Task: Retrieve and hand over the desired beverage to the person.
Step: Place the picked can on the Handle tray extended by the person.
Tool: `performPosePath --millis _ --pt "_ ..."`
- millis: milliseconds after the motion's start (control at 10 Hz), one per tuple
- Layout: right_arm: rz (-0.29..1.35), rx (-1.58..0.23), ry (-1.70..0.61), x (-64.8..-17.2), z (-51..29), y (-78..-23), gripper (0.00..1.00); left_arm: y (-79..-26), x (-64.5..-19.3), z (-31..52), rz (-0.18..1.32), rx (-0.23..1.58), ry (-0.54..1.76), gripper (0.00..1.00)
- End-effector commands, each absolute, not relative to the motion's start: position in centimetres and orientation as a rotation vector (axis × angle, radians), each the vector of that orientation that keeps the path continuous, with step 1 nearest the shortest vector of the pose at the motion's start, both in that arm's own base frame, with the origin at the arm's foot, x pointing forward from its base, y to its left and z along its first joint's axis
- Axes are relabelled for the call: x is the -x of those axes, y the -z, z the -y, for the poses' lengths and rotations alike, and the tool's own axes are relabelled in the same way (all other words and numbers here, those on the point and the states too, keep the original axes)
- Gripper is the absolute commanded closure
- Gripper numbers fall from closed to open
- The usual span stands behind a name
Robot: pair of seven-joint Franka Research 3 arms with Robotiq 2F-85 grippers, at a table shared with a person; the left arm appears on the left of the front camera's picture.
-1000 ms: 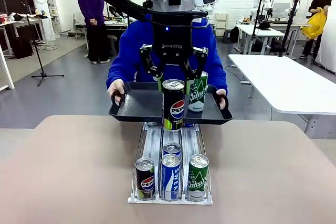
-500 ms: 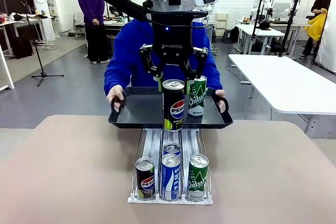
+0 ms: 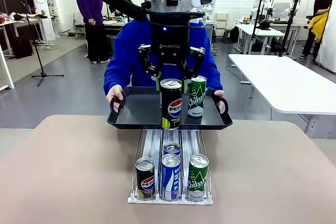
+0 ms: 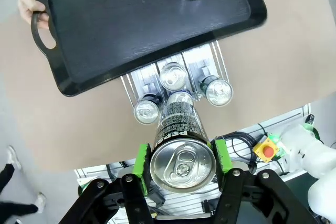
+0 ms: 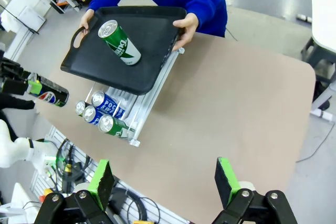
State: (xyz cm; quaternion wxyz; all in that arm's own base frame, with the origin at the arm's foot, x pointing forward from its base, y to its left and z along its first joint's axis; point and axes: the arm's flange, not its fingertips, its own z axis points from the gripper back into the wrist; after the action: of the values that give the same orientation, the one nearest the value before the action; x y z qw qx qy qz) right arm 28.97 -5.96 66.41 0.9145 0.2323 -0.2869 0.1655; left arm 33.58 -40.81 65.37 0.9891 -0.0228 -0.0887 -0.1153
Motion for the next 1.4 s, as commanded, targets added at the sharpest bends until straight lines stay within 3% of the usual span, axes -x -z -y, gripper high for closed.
performPosePath --millis 0,300,700,1300 --pt "0.589 -0.480 -0.341 -29.0 6.0 -66.3 0.00 -67.3 -37.9 37.4 0.146 0.106 0.169 0.42" --pt "0.589 -0.480 -0.341 -29.0 6.0 -66.3 0.00 -67.8 -43.8 32.8 0.152 0.063 0.040 0.42" --pt "0.589 -0.480 -0.341 -29.0 6.0 -66.3 0.00 -64.1 -50.1 29.6 0.129 0.062 0.047 0.42" --pt "0.589 -0.480 -0.341 -29.0 6.0 -66.3 0.00 -61.2 -52.2 30.2 0.071 0.042 0.074 0.42"
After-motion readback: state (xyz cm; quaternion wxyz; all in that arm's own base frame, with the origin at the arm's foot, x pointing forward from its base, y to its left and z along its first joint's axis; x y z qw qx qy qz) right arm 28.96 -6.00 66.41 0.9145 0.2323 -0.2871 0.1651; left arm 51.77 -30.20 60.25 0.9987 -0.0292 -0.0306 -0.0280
